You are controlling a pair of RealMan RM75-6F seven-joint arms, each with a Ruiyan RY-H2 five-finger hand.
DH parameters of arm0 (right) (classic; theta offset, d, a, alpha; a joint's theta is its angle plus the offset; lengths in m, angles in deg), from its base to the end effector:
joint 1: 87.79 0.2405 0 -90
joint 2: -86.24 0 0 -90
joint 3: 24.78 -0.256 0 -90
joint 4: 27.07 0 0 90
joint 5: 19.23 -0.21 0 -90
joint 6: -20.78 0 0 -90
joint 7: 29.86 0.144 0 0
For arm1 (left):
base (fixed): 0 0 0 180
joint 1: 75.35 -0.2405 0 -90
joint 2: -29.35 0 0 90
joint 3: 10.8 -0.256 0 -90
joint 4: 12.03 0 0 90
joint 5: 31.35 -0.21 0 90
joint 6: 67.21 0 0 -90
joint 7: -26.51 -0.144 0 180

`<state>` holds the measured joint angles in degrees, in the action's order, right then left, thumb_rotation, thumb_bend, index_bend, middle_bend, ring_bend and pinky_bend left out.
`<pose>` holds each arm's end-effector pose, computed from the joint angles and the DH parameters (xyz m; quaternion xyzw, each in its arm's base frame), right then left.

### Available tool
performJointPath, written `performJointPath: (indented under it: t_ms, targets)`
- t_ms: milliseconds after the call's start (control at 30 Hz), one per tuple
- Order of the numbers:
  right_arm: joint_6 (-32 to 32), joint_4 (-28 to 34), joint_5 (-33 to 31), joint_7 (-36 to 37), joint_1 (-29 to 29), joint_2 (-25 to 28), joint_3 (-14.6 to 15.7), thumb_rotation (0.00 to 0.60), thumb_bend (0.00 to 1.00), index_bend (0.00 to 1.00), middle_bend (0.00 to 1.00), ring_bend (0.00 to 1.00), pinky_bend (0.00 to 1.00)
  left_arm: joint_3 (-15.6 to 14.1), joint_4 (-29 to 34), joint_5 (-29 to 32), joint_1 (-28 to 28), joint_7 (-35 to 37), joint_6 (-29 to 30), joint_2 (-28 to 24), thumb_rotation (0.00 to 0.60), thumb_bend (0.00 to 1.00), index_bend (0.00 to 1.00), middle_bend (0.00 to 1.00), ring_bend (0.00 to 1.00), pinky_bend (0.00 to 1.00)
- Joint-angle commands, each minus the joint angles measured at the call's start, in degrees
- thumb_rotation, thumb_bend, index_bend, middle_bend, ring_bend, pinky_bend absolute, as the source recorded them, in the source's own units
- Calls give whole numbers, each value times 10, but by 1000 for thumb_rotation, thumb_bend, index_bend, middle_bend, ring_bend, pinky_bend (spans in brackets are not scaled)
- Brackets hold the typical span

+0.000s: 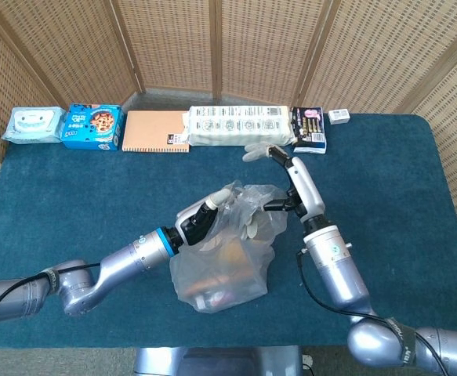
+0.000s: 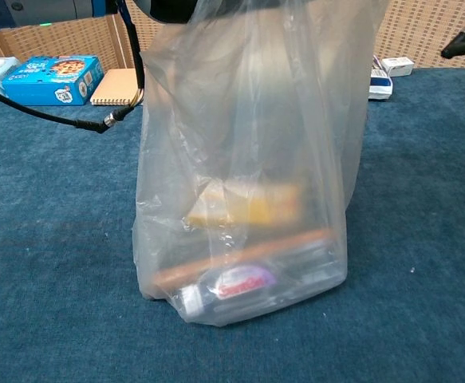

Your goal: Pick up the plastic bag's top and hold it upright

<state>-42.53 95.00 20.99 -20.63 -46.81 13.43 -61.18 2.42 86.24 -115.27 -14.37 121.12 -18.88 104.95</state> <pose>-0.0249 -0.3342 0.1257 0.4074 -0.6371 0.6306 0.1744 0.0142 0.3325 0.0329 0.3979 0.7597 0.4598 0.2306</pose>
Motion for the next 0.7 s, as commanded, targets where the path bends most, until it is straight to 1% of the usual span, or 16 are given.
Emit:
performJointPath:
  t_ms: [33,233,400,500,567,700]
  targets:
    - [11,2,7,14,-10,14,1,600,76,347,236,108,67,1,-1,1,-3,0,-1,0,0,278,556,568,602,478]
    - [29,-7,12,31,-15,32,5,600,76,345,235,108,66,-2,-2,-12,-2,8,-13,0,0,277,557,568,614,498]
    - [35,-14,6,32,-9,38,10,600,76,339,233,108,67,-1,0,-37,-1,37,-3,-2,0,277,556,568,618,522]
    - [34,-14,7,39,-11,42,13,600,76,338,233,108,67,0,-1,-41,0,54,-1,-5,0,276,556,568,642,549]
    - [33,-16,9,39,-11,44,15,600,76,338,233,108,67,-3,-5,-45,4,55,-9,-9,0,276,556,569,664,570]
    - [33,-17,7,40,-6,45,16,600,76,338,233,108,66,-11,-5,-51,12,52,-23,-12,0,277,556,571,669,581]
